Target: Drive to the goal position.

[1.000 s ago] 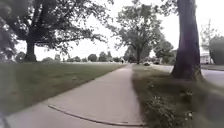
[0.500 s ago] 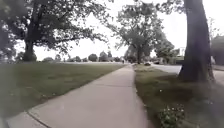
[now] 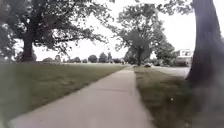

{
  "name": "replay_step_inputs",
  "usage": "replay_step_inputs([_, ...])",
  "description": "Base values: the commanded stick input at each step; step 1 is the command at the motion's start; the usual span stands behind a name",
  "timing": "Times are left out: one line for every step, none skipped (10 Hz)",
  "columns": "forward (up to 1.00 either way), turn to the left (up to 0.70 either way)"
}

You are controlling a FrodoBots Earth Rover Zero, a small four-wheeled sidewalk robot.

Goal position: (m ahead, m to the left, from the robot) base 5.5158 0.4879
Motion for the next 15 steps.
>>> replay_step_inputs([0.70,-0.35])
replay_step_inputs([0.70,-0.35])
replay_step_inputs([0.70,-0.08])
replay_step_inputs([0.70,0.00])
replay_step_inputs([0.70,0.00])
replay_step_inputs([0.70,0.00])
replay_step_inputs([0.70,0.00])
replay_step_inputs([0.70,0.00])
replay_step_inputs([0.70,0.00])
replay_step_inputs([0.70,0.00])
replay_step_inputs([0.70,0.00])
replay_step_inputs([0.70,0.00])
replay_step_inputs([0.70,0.00])
replay_step_inputs([0.70,0.00])
replay_step_inputs([0.70,0.00])
